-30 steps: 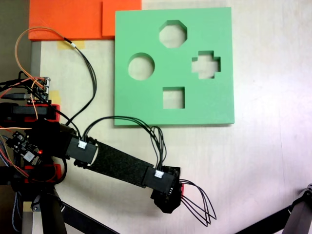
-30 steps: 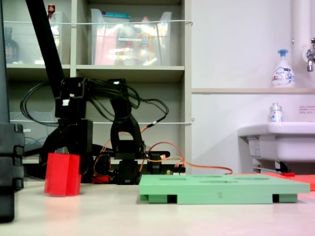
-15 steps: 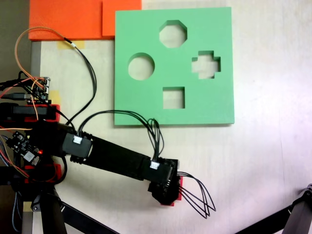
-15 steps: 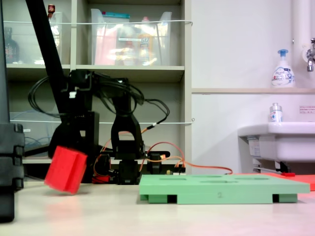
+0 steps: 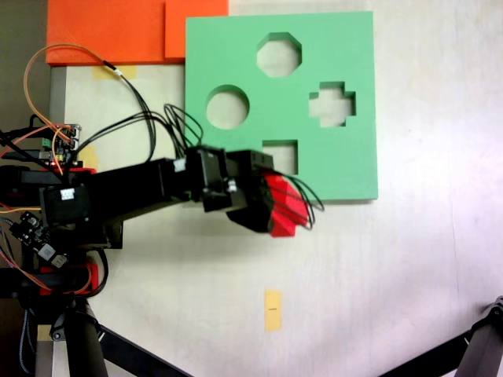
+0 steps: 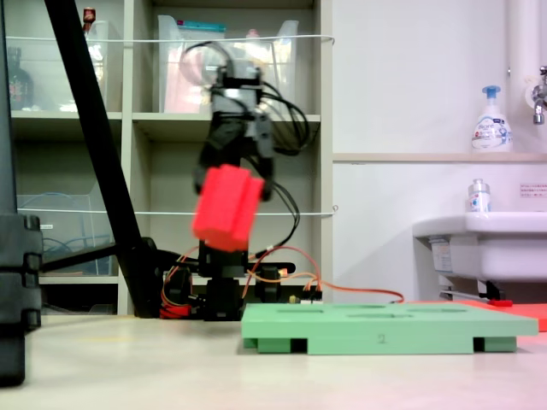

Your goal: Put the cross columnar block into the corresponding hole

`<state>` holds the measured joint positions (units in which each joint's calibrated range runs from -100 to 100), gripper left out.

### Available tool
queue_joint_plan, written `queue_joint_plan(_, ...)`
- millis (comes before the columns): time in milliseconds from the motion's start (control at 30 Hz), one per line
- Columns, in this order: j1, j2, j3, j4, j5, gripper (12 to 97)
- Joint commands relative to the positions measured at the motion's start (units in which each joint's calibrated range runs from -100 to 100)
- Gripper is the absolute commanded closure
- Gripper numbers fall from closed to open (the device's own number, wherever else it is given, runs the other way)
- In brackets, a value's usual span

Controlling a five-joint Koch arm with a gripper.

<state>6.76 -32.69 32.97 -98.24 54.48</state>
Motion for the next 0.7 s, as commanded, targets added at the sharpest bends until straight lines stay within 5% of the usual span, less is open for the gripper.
queue_joint_plan(0, 4.4, -2.8, 4.7, -1.8, 4.9, 72.8)
queue_joint_plan(233, 11.8, 6.3, 4.7, 8.8, 12.2, 72.8)
queue_joint_plan(667, 9.7, 23.8, 12.7, 21.2, 12.0, 72.2)
